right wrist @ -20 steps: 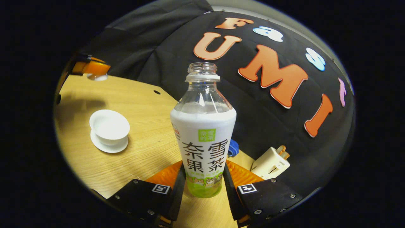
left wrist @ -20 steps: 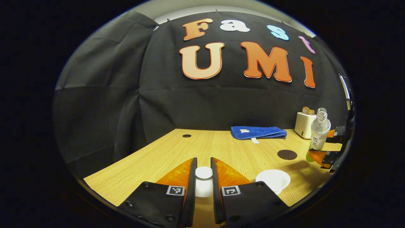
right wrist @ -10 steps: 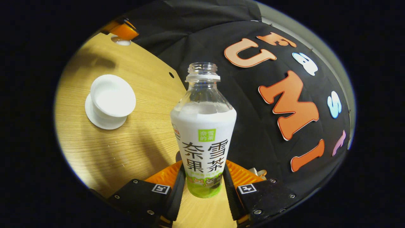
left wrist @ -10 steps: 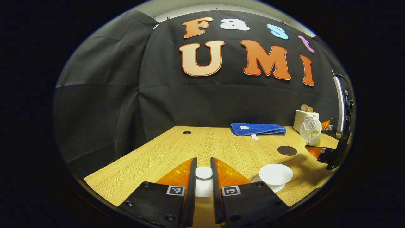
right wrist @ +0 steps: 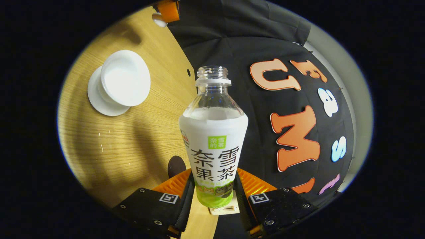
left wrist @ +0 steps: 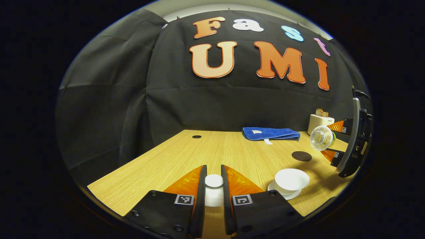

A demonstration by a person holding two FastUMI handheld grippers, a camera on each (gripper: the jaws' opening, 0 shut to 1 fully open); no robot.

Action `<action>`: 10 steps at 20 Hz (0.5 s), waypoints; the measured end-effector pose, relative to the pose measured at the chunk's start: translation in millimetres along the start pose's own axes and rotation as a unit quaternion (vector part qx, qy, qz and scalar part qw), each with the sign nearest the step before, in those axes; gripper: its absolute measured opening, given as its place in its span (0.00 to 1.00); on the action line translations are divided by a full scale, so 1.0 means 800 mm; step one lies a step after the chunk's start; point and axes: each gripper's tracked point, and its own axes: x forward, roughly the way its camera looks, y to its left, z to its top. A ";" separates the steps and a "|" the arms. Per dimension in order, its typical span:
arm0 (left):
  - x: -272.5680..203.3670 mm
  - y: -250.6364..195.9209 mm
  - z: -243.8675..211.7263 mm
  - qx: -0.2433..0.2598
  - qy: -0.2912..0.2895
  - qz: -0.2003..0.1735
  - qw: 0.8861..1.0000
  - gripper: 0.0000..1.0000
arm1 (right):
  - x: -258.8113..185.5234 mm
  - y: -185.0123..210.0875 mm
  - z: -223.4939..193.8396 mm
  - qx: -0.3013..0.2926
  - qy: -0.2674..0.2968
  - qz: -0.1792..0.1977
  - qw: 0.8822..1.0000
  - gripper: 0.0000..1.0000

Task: Open the teacup lid with one hand, grasp the water bottle and pour water into the teacup with the other hand; after pouring, place the water bottle on the coaster and then close the teacup lid.

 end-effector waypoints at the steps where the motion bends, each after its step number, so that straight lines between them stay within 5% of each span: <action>1: 0.000 0.001 -0.001 0.001 0.001 0.000 1.000 0.28 | 0.001 -0.002 0.000 -0.017 -0.003 -0.006 1.000 0.63; 10: -0.003 0.008 -0.007 0.002 0.006 -0.005 1.000 0.28 | -0.003 -0.018 0.014 -0.154 -0.040 -0.080 0.984 0.63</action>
